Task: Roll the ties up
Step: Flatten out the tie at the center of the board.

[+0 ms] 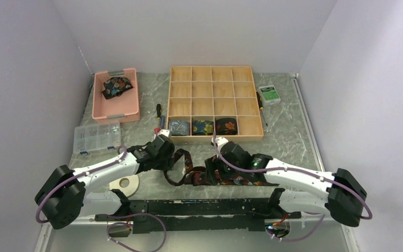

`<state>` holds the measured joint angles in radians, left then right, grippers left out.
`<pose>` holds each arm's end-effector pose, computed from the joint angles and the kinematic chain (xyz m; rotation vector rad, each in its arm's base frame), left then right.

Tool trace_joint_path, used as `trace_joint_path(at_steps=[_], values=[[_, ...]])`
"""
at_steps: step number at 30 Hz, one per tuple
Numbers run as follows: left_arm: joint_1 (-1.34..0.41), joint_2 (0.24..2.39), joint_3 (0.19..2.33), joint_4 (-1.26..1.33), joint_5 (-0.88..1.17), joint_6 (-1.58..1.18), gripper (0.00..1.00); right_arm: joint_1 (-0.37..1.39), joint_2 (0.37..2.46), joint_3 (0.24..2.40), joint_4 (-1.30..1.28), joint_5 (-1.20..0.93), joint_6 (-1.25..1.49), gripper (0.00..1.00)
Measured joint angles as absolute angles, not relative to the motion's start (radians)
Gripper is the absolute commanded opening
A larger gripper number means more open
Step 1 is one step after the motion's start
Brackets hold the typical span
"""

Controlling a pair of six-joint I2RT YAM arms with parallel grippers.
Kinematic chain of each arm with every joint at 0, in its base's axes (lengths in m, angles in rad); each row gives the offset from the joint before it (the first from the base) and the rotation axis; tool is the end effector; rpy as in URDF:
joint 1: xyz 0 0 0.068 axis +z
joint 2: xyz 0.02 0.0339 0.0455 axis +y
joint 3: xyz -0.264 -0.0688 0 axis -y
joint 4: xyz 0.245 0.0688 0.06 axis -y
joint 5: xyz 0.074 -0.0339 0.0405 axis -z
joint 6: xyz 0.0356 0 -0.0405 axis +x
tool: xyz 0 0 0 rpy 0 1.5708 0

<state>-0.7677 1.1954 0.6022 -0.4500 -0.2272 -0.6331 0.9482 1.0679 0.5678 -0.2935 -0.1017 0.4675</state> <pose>0.1600 -0.1433 0.1780 0.0944 2.5862 -0.2247 0.1214 0.1754 0.2020 -0.6476 2.4230 0.7645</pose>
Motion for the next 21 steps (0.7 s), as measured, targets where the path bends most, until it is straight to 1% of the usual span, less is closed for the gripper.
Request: trace_joint_path(at_steps=[1,2,3,5,6,7,10,14,21], values=[[-0.768,1.201,0.601,-0.451,-0.235,-0.644,0.47,0.972,1.094,0.568,-0.307,-0.072,0.491,0.85],[-0.768,1.201,0.597,-0.452,-0.247,-0.656,0.38,0.980,1.111,0.567,-0.320,-0.039,0.518,0.87],[-0.767,1.200,0.592,-0.453,-0.257,-0.673,0.32,0.981,1.118,0.565,-0.332,0.002,0.552,0.89],[-0.768,1.184,0.571,-0.453,-0.275,-0.704,0.16,0.972,1.102,0.553,-0.360,0.083,0.634,0.92],[-0.768,1.168,0.555,-0.453,-0.287,-0.724,0.11,0.965,1.081,0.543,-0.374,0.118,0.677,0.93],[-0.768,1.153,0.543,-0.453,-0.294,-0.742,0.07,0.955,1.051,0.531,-0.390,0.150,0.728,0.94],[-0.768,1.085,0.503,-0.453,-0.320,-0.788,0.03,0.922,0.947,0.495,-0.444,0.216,0.879,0.95],[-0.767,1.008,0.466,-0.450,-0.342,-0.816,0.03,0.884,0.810,0.458,-0.548,0.273,1.094,0.98],[-0.768,0.937,0.439,-0.429,-0.361,-0.863,0.03,0.830,0.709,0.375,-0.713,0.279,1.375,0.98]])
